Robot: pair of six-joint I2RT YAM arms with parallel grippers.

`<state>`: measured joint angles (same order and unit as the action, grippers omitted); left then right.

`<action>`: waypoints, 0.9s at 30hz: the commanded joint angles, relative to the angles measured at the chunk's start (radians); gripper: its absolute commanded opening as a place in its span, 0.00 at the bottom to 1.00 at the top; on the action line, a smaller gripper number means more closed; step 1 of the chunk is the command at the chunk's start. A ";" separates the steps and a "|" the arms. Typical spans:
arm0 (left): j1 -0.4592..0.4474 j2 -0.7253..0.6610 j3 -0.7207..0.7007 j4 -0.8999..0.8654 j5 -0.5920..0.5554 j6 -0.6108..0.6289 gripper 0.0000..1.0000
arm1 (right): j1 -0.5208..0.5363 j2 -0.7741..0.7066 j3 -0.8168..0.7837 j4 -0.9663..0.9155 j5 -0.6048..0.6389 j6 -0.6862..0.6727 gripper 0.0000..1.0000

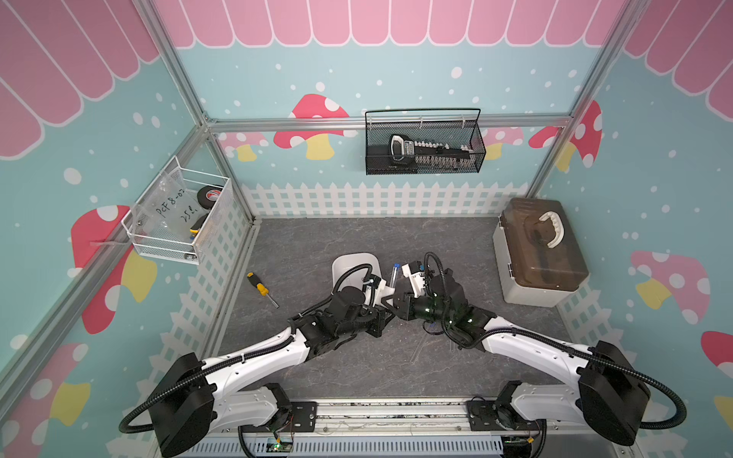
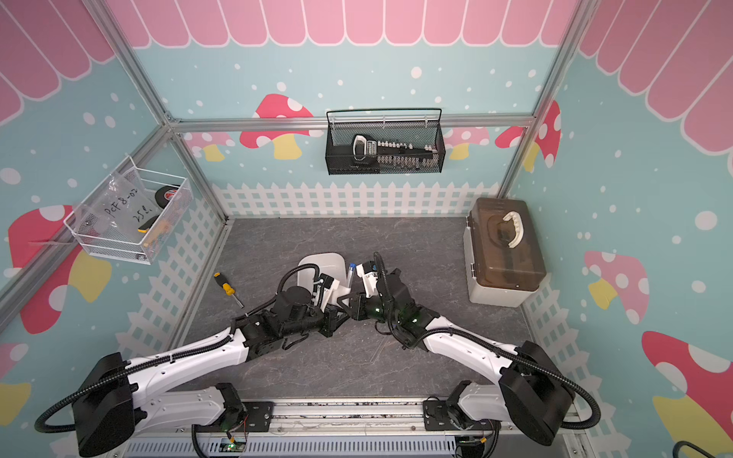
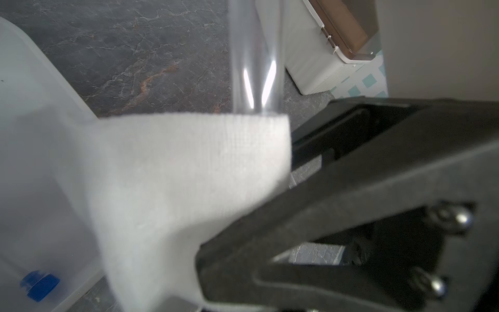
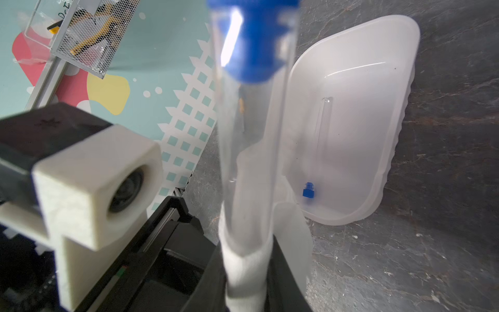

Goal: Wipe the exteriors of test tubes
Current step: Wipe the dirt from the test tube.

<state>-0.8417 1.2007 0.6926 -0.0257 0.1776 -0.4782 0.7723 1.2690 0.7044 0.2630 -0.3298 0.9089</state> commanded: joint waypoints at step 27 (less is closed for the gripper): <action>0.006 -0.012 0.030 0.046 -0.004 0.003 0.08 | -0.044 0.023 0.033 -0.031 -0.034 -0.001 0.20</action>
<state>-0.8402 1.1999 0.6926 -0.0219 0.1829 -0.4900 0.7044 1.3025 0.7776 0.2504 -0.3851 0.8787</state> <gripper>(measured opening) 0.143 0.204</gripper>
